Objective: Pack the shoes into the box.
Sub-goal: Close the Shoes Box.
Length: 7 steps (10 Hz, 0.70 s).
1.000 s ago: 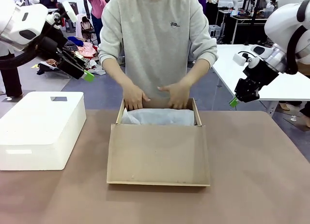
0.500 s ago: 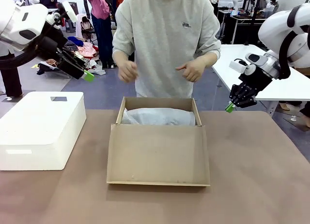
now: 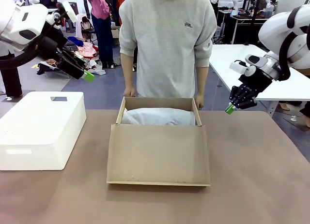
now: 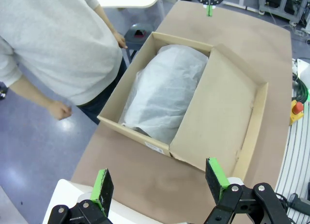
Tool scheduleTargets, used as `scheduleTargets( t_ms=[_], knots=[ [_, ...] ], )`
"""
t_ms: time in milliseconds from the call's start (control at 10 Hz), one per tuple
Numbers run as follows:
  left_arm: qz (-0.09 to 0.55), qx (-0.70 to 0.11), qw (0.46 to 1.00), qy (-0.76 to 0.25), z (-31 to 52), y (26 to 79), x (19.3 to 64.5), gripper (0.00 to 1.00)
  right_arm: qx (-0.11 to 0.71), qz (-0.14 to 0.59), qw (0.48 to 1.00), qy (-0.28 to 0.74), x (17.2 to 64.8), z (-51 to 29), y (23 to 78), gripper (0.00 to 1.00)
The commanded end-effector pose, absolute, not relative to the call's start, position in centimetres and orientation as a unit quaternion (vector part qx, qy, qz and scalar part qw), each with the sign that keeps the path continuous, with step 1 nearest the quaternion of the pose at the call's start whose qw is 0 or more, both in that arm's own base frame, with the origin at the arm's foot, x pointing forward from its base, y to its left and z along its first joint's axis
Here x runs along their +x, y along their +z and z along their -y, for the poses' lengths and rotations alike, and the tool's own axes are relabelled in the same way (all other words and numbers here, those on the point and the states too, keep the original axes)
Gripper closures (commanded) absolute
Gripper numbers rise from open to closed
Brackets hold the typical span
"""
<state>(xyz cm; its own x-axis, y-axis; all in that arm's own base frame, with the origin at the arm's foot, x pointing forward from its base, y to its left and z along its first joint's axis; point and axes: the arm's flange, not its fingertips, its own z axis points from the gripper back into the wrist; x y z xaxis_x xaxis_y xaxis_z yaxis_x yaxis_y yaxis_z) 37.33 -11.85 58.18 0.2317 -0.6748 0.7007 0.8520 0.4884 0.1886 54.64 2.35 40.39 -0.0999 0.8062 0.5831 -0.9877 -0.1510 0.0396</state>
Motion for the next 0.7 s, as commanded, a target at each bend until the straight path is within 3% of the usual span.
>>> scheduleTargets(
  t_ms=[0, 600],
  knots=[
    [0.379, -0.125, 0.77, -0.497, 11.7, 58.1, 37.5, 0.0, 0.236, 0.188, 0.626, 0.719, 54.8, -2.4, 40.7, 1.0],
    [0.379, -0.125, 0.77, -0.497, 11.7, 58.1, 37.5, 0.0, 0.275, 0.226, 0.618, 0.701, 55.1, -4.1, 36.5, 1.0]
  ],
)
